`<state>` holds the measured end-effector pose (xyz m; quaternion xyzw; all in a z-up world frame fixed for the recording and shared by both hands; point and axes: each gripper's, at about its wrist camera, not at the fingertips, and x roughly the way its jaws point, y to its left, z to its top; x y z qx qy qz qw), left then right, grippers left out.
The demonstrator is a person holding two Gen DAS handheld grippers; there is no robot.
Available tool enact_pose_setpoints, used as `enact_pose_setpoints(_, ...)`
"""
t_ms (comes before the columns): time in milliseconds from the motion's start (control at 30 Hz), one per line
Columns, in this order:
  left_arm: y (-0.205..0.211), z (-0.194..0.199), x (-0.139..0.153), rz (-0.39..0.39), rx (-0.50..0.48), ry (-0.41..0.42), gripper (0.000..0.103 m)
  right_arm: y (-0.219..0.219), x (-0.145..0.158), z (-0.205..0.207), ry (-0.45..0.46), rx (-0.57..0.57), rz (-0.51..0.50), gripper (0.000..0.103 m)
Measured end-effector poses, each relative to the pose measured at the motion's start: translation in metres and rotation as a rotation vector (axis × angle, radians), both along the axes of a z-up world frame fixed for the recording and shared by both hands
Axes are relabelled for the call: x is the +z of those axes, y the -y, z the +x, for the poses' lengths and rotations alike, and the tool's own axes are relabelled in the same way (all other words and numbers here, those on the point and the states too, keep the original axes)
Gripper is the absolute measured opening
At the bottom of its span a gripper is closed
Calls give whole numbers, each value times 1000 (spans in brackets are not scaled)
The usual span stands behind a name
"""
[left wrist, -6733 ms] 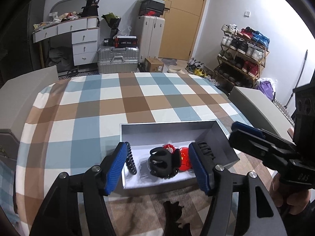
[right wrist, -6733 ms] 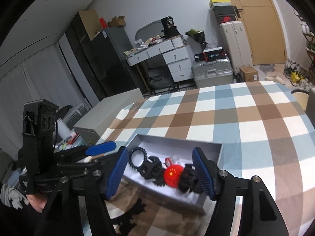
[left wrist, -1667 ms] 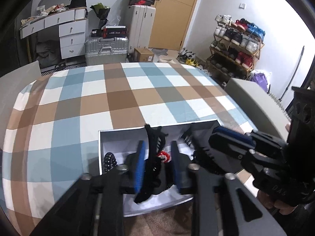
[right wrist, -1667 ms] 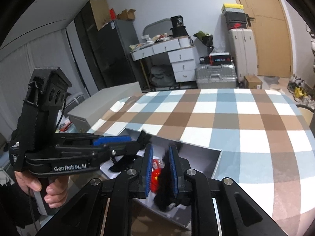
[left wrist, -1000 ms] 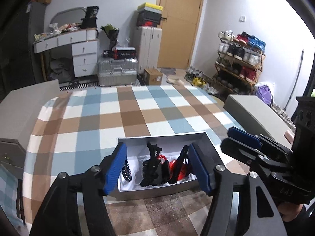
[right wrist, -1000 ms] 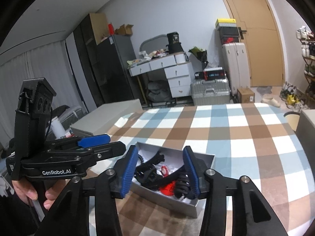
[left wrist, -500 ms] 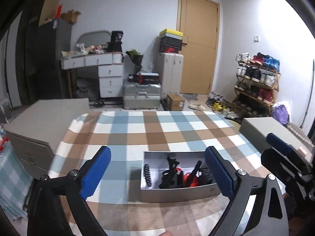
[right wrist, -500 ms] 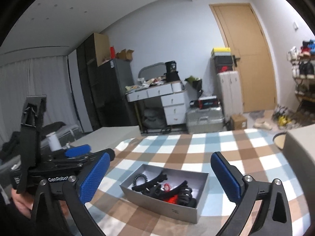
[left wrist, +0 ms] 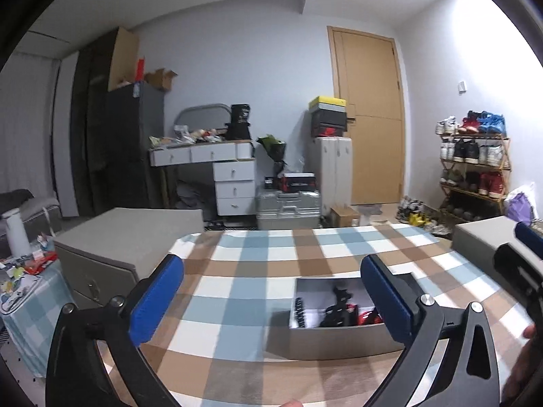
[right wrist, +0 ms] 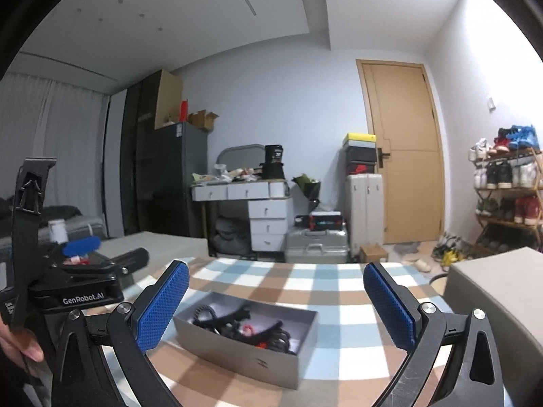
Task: Organize jewelry
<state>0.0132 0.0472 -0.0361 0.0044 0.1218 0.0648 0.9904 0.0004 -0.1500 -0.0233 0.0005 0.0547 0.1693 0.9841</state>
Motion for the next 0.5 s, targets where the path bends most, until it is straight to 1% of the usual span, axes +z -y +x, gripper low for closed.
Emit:
enact_pose_setpoints(67,-4,2,-6,-5,26,-17,102,1,-6,-1,3,-6,-4,103)
enact_pose_setpoints(167,-11,6,-15,-53,29,-43,102,2,-16,2,-16,-15,-20,103)
enact_pose_setpoints(233,-12,7,-19,-44,46,-35,102,2,-20,5,-26,-17,-33,103)
enact_pose_setpoints(400,-3,0,-31,-18,26,-28,102,-1,-21,12,-70,0,-50,103)
enact_pose_setpoints(500,-6,3,-32,-41,3,-58,102,-5,-25,20,-118,0,-73,103)
